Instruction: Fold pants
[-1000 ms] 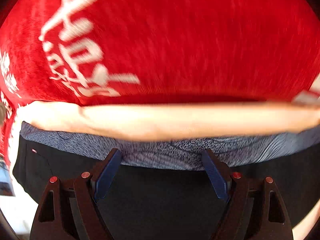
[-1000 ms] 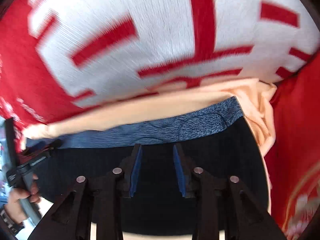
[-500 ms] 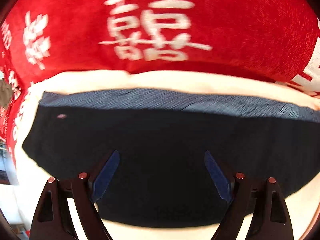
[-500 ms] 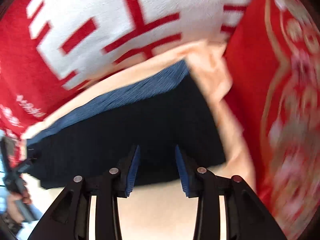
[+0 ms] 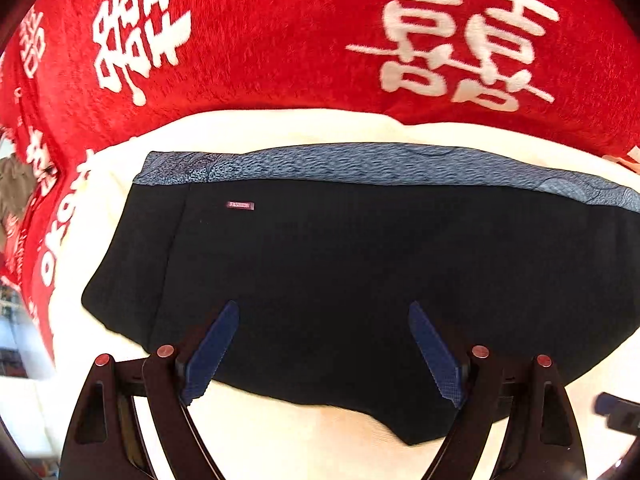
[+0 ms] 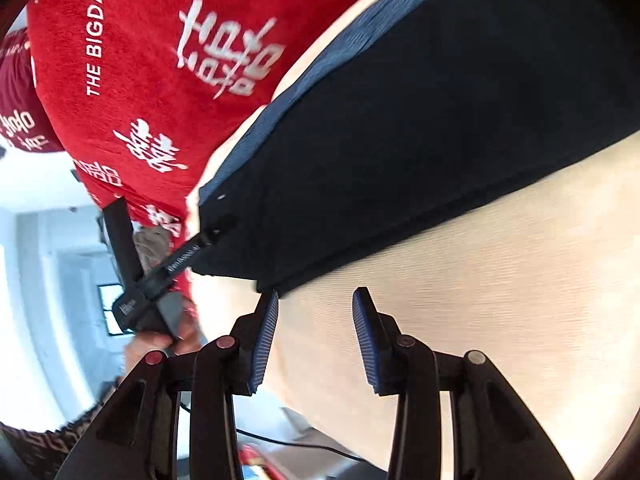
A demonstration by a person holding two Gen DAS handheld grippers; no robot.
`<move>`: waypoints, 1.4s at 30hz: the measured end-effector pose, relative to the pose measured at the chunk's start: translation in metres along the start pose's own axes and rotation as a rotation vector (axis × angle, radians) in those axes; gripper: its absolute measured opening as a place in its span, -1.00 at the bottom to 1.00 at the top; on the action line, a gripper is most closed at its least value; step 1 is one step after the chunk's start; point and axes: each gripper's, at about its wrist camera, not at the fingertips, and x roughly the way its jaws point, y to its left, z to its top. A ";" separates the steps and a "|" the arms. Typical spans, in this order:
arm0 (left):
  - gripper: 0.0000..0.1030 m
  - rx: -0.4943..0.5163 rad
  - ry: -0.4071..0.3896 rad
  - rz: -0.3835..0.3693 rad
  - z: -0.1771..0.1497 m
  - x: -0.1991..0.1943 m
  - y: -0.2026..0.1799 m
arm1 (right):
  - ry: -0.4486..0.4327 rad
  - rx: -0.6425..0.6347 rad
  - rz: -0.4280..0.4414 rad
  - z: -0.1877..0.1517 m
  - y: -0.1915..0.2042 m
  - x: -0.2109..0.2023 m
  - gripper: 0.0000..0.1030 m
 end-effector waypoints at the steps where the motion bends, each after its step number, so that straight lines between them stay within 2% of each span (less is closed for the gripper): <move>1: 0.72 0.018 0.012 -0.012 0.000 0.011 0.007 | 0.001 0.012 0.015 -0.002 0.002 0.014 -0.17; 4: 0.72 0.092 0.076 -0.028 -0.016 0.046 0.013 | 0.007 0.061 0.061 0.001 0.014 0.065 -0.17; 6: 0.75 0.146 0.003 -0.031 -0.023 0.045 0.011 | 0.008 0.075 0.068 0.000 0.017 0.081 -0.17; 11: 0.77 0.141 -0.024 -0.084 -0.027 0.045 0.019 | -0.002 0.083 0.068 0.004 0.019 0.089 -0.17; 15: 0.79 0.164 -0.047 -0.110 -0.031 0.046 0.024 | -0.028 0.169 0.115 0.011 0.012 0.092 -0.19; 16: 0.79 0.166 -0.050 -0.121 -0.032 0.045 0.026 | -0.032 0.182 0.107 0.015 0.013 0.093 -0.56; 17: 0.79 0.165 -0.051 -0.136 -0.034 0.043 0.030 | -0.039 0.176 0.074 0.017 0.016 0.093 -0.83; 18: 0.79 0.162 -0.046 -0.151 -0.034 0.041 0.034 | -0.046 0.147 0.025 0.018 0.022 0.089 -0.83; 22: 0.79 0.161 -0.036 -0.194 -0.038 0.034 0.048 | -0.069 0.021 -0.051 0.007 0.048 0.076 -0.85; 24: 0.79 0.193 -0.042 -0.185 -0.042 0.037 0.049 | -0.070 0.016 -0.096 -0.004 0.043 0.075 -0.87; 26: 0.79 0.259 -0.071 -0.138 -0.050 0.037 0.042 | -0.057 0.043 -0.132 -0.009 0.031 0.082 -0.88; 28: 0.79 0.271 -0.087 -0.123 -0.054 0.038 0.040 | -0.067 0.055 -0.118 -0.011 0.023 0.086 -0.90; 33: 0.79 0.206 -0.035 -0.147 -0.044 0.029 0.036 | -0.070 0.058 -0.084 -0.014 0.023 0.070 -0.84; 35: 0.79 0.167 -0.037 -0.188 -0.037 0.017 0.036 | -0.100 0.078 -0.072 -0.012 0.018 0.054 -0.64; 37: 0.79 0.157 -0.052 -0.203 -0.033 0.010 0.031 | -0.143 0.108 -0.056 -0.007 0.009 0.041 -0.25; 39: 0.79 0.158 -0.054 -0.220 -0.026 0.009 0.022 | -0.169 0.133 -0.042 -0.001 0.000 0.032 -0.19; 42: 0.79 0.162 -0.049 -0.236 -0.020 0.011 0.006 | -0.154 0.156 -0.015 0.006 -0.009 0.032 -0.19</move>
